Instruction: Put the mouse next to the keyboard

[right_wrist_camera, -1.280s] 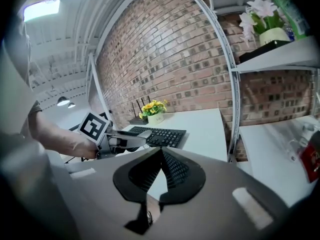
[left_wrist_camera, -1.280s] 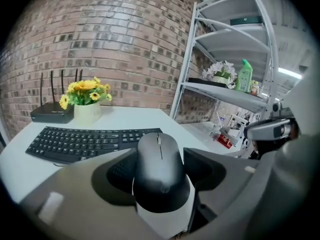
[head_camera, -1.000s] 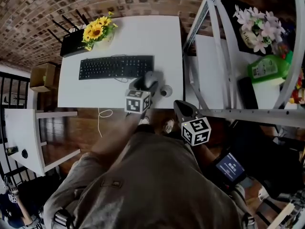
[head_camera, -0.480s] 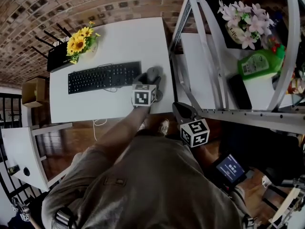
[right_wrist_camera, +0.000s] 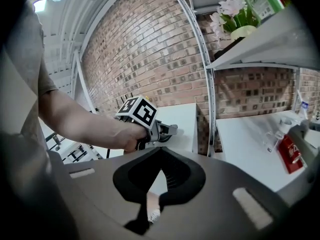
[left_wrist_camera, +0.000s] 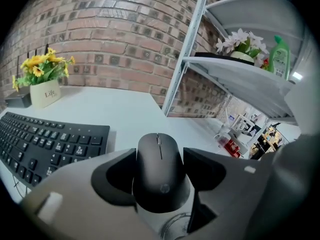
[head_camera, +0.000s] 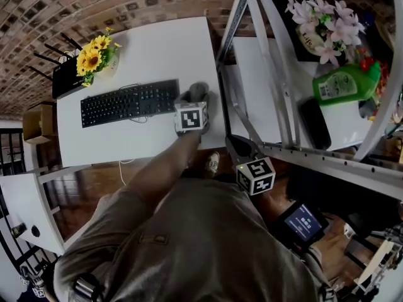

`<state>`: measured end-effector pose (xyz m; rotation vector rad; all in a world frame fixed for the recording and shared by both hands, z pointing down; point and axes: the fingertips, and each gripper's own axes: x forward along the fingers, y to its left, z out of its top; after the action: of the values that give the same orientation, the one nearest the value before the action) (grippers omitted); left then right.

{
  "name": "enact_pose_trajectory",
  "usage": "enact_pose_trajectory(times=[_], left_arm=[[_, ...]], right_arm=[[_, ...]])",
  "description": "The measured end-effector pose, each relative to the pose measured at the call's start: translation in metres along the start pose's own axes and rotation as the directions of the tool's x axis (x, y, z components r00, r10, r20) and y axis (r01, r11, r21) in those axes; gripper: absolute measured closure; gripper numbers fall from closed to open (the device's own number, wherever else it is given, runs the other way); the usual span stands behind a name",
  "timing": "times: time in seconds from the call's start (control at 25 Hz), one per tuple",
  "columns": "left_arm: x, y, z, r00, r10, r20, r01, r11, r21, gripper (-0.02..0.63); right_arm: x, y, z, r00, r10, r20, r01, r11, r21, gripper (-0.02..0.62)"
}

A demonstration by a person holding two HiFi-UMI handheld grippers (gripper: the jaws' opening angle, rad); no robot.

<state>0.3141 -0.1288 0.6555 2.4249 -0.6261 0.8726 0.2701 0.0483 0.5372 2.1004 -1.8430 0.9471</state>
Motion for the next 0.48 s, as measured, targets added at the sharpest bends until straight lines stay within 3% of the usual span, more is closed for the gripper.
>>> enact_pose_trajectory(times=[0.36, 0.48], left_arm=[[0.006, -0.004, -0.007, 0.99, 0.093, -0.107, -0.083, 0.992, 0.092, 0.327], [0.008, -0.003, -0.009, 0.988, 0.111, -0.106, -0.1, 0.989, 0.105, 0.327]], right_arm=[[-0.003, -0.003, -0.005, 1.0, -0.01, -0.004, 0.01, 1.0, 0.022, 0.584], [-0.005, -0.005, -0.007, 1.0, -0.014, 0.0, 0.014, 0.999, 0.034, 0.584]])
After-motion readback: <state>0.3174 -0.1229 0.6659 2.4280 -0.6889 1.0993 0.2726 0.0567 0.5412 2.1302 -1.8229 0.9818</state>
